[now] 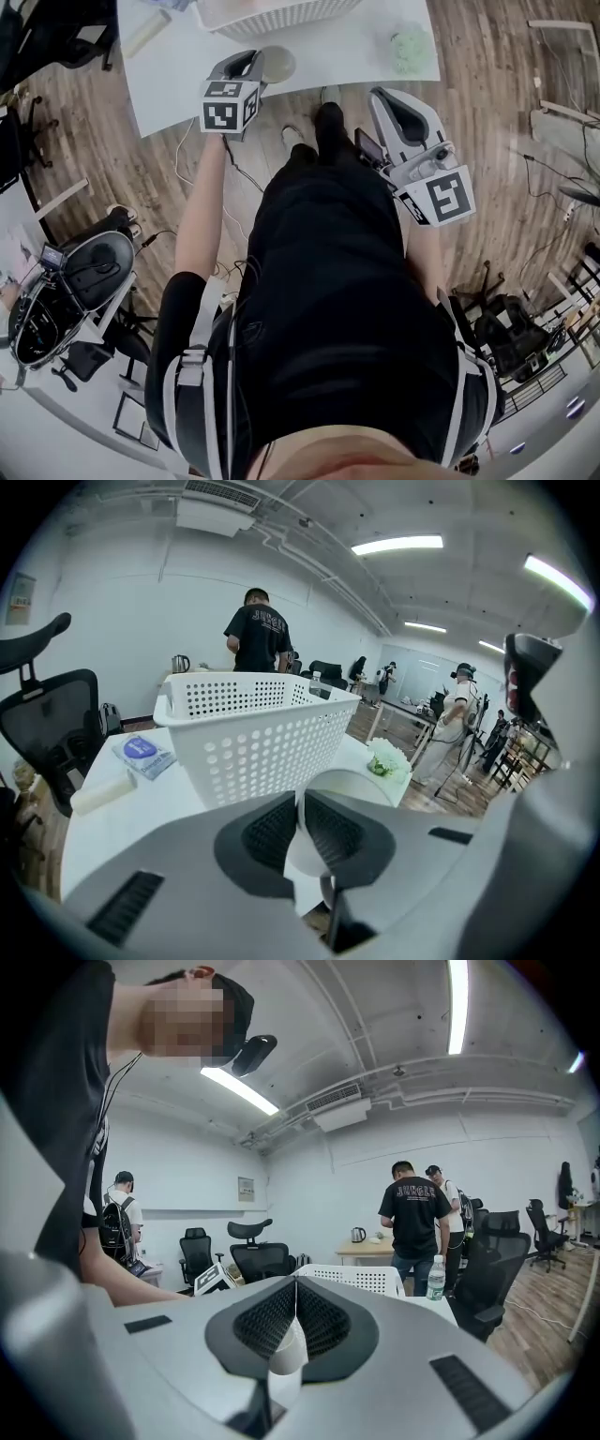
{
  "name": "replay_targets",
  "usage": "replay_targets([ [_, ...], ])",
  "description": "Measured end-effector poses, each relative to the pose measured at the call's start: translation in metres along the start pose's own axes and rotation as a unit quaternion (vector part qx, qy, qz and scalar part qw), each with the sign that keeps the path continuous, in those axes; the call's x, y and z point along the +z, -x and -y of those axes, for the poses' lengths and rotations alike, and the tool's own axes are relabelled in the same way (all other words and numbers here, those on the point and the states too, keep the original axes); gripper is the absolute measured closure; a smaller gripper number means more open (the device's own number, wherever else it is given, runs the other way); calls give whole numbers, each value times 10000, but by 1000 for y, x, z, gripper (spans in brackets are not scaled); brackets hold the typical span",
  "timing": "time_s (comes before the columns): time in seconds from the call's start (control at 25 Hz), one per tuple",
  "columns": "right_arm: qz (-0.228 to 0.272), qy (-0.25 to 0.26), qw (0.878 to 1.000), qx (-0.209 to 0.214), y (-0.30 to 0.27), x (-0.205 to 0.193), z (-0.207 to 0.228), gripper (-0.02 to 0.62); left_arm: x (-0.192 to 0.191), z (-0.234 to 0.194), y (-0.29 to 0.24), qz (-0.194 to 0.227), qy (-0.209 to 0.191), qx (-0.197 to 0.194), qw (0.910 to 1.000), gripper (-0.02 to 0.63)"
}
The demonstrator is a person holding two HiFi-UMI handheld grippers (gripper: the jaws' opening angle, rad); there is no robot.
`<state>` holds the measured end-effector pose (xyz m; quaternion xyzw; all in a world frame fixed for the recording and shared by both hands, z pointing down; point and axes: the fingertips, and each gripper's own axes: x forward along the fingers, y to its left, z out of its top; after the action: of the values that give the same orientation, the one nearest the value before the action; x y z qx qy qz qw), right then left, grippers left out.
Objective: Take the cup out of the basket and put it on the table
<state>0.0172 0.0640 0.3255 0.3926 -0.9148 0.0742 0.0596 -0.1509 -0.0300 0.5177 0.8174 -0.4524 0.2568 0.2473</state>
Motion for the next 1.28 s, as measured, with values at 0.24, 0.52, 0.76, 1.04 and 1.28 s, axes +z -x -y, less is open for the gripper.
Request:
replay_targets([
  [0.24,10,6,10000,-88,23,-5,-15,575,-28,-9,-21,-277,62,174,9994,558],
  [0.52,55,63,9999,57,31,1,-11,575,-52,-14,-35,-515,429,317,9972,558],
  [0.76,47,80,9999,43,44,6,3,575,-56,-17,-39,-612,532,522,9953,558],
  [1.04,35,37,10000,-2,60,2,20,575,-62,-13,-54,-764,388,728,9937,555],
  [1.28,40,21,10000,-8,64,0,27,575,-66,-13,-58,-592,561,735,9940,554],
])
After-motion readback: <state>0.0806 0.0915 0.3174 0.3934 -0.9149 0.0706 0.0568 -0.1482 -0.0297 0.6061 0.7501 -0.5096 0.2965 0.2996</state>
